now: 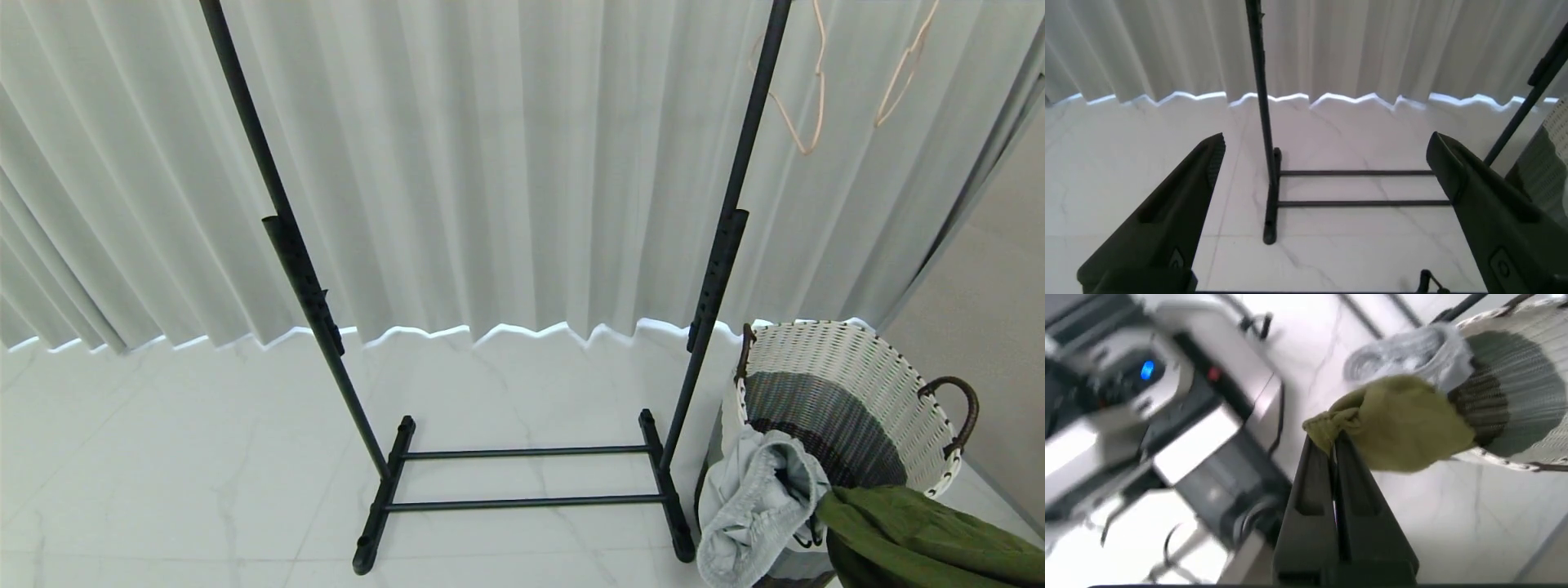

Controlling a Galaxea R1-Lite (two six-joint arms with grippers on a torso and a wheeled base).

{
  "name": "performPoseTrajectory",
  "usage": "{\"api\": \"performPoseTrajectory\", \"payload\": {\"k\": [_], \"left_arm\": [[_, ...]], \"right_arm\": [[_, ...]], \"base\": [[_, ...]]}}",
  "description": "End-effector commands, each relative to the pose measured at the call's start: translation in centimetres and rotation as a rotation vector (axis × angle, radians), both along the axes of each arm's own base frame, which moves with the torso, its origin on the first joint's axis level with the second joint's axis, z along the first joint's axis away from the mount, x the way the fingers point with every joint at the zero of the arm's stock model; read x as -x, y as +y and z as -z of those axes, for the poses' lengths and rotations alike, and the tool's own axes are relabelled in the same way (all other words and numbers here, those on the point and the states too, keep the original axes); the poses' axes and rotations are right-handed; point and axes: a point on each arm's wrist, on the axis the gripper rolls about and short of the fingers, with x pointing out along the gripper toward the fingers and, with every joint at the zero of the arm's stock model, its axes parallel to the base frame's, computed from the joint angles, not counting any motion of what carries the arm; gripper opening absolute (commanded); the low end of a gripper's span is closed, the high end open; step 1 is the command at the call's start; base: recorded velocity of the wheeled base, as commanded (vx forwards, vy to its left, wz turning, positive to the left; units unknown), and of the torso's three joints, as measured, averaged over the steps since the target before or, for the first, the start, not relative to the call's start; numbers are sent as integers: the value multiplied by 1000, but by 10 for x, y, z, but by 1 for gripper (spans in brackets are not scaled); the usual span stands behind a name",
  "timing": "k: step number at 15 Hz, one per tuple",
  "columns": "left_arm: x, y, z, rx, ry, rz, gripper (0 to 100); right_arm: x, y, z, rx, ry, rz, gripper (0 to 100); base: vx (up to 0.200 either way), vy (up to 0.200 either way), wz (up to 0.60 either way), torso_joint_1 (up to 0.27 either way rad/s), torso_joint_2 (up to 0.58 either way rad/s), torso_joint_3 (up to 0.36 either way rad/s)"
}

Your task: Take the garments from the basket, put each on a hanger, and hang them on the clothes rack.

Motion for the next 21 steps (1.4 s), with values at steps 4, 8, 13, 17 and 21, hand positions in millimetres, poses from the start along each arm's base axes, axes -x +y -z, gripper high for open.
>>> {"api": "performPoseTrajectory", "payload": {"k": [4, 8, 13, 17, 21], "left_arm": [[3, -6, -76, -21, -89, 290, 100], [-49, -10, -139, -1, 64, 478, 100], [-160, -66, -175, -16, 324, 707, 100], [-184, -142, -160, -1, 495, 795, 100], [-170, -240, -120, 25, 542, 785, 100]], "right_arm": [[-14, 3, 17, -67, -54, 41, 0], [-33, 8, 15, -147, -142, 81, 0], [-46, 12, 4, -283, -190, 136, 0], [-49, 13, 1, -317, -209, 139, 0], [-53, 16, 3, -315, -198, 118, 0]], "base": [[0, 0, 0, 0, 0, 0], [0, 0, 0, 0, 0, 0], [0, 0, 0, 0, 0, 0], [0, 0, 0, 0, 0, 0], [0, 0, 0, 0, 0, 0]]}}
